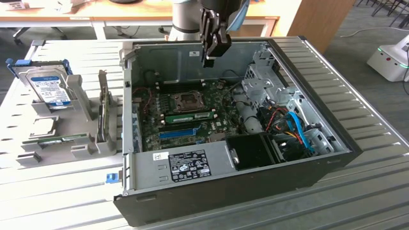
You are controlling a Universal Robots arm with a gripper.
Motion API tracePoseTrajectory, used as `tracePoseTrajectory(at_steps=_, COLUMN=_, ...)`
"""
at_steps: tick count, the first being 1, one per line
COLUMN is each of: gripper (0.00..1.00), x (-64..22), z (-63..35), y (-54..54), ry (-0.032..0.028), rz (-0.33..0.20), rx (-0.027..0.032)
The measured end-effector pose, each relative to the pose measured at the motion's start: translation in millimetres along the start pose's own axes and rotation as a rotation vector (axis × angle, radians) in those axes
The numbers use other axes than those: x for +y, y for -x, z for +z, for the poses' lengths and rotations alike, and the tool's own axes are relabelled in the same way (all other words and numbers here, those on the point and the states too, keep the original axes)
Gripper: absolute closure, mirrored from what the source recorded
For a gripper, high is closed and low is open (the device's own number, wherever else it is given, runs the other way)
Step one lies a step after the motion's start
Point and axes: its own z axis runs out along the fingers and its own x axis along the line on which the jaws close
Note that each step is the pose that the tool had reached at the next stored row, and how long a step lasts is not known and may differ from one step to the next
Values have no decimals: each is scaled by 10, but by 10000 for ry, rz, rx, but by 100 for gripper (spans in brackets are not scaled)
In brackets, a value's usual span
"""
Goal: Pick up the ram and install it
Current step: 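Insert the ram into the slot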
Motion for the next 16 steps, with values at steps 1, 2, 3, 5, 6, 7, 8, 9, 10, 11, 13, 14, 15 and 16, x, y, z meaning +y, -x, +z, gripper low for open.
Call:
tracePoseTrajectory(at_steps=1, gripper=75, x=0, z=9, y=0, ry=0, rz=0, rx=0)
tracePoseTrajectory(at_steps=2, gripper=75, x=-1, z=17, y=0, ry=0, rz=0, rx=0)
tracePoseTrajectory(at_steps=3, gripper=75, x=-1, z=26, y=0, ry=0, rz=0, rx=-1)
tracePoseTrajectory(at_steps=5, gripper=75, x=-2, z=40, y=-1, ry=1, rz=1, rx=1)
tracePoseTrajectory(at_steps=6, gripper=75, x=-2, z=47, y=-1, ry=1, rz=1, rx=0)
tracePoseTrajectory(at_steps=7, gripper=75, x=-2, z=53, y=-1, ry=1, rz=0, rx=0)
tracePoseTrajectory(at_steps=8, gripper=75, x=-2, z=58, y=-1, ry=1, rz=0, rx=0)
tracePoseTrajectory(at_steps=9, gripper=75, x=-3, z=65, y=-1, ry=0, rz=0, rx=0)
tracePoseTrajectory(at_steps=10, gripper=75, x=-3, z=71, y=-1, ry=1, rz=0, rx=0)
tracePoseTrajectory(at_steps=11, gripper=75, x=-3, z=79, y=-2, ry=1, rz=0, rx=0)
tracePoseTrajectory(at_steps=13, gripper=75, x=-4, z=92, y=-2, ry=1, rz=0, rx=1)
tracePoseTrajectory(at_steps=14, gripper=75, x=-4, z=99, y=-2, ry=0, rz=0, rx=1)
tracePoseTrajectory(at_steps=15, gripper=75, x=-4, z=106, y=-2, ry=1, rz=0, rx=0)
tracePoseTrajectory(at_steps=16, gripper=75, x=-5, z=112, y=-2, ry=0, rz=0, rx=0)
